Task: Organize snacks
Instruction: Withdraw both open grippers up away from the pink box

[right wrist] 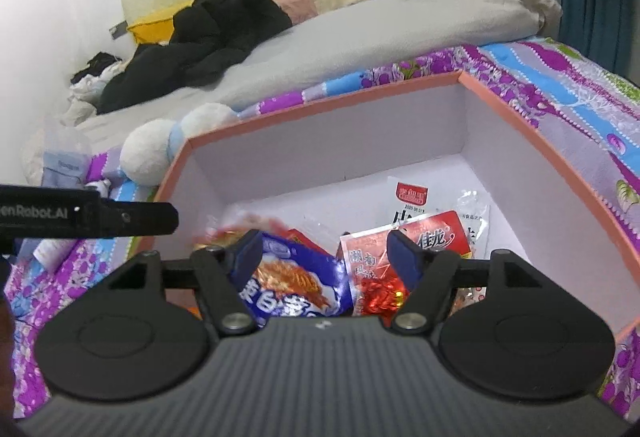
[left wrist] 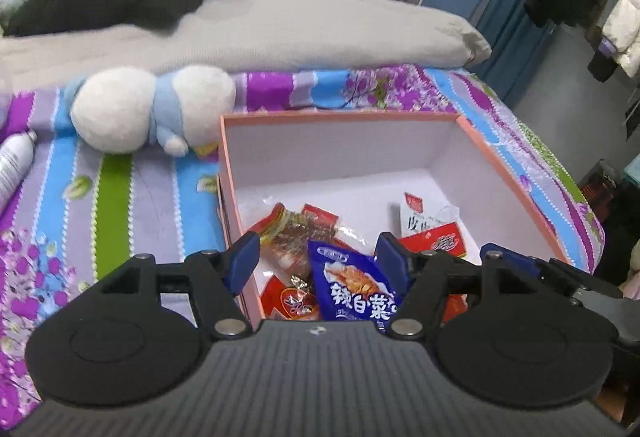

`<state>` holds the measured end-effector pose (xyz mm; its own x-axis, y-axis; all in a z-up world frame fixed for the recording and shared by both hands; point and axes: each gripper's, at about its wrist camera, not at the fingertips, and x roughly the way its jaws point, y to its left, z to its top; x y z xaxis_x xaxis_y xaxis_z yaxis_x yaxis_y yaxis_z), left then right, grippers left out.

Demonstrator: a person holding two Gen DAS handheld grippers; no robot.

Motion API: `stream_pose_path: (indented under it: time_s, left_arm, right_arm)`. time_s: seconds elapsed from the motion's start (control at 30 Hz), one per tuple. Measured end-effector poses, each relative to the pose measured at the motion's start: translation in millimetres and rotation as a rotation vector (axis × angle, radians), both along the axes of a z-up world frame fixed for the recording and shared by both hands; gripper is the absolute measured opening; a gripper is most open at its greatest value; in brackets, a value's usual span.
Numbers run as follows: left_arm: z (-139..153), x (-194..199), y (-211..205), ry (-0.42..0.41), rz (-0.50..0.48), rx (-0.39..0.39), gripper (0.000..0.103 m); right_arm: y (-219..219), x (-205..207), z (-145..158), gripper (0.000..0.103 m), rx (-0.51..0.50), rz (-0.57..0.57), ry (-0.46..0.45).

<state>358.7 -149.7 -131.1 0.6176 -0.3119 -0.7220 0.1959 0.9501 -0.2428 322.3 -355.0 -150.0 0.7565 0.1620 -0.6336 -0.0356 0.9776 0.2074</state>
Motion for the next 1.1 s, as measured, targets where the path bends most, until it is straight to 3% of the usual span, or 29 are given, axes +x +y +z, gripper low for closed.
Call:
stream_pose_path:
  time_s: [0.17,0.23,0.3,0.63,0.83,1.1]
  left_arm:
    - [36.7,-24.5,7.1,-0.065,-0.013,-0.011,0.077]
    - [53.4,-38.0,10.7,-0.098,-0.024,-0.01,0.09]
    - [67.8,-51.6,12.6,-0.123,-0.033,0.008,0.094]
    - [125.3,-124.8,38.0,-0.215,-0.048,-0.003,0.103]
    - [126.3,-156.6,51.2,-0.24,-0.063,-0.021,0.103]
    - [109.9,-195.1,55.7,-0.232,-0.087,0.01,0.103]
  right_arm:
    - [4.6,-22.0,32.0,0.071,-0.007,-0.014,-0.065]
    - [7.1,-34.3,47.0,0.071,-0.012,-0.019,-0.099]
    - [9.1,-47.2,60.7,0.071,-0.016,-0.029,-0.126]
    - [23.9,-118.8,114.1,0.071,-0.02,-0.075,-0.236]
    - [36.6,-150.0,119.4,0.071,-0.035,-0.104,-0.252]
    - [47.2,-180.2,110.3,0.071,-0.063,-0.132,-0.256]
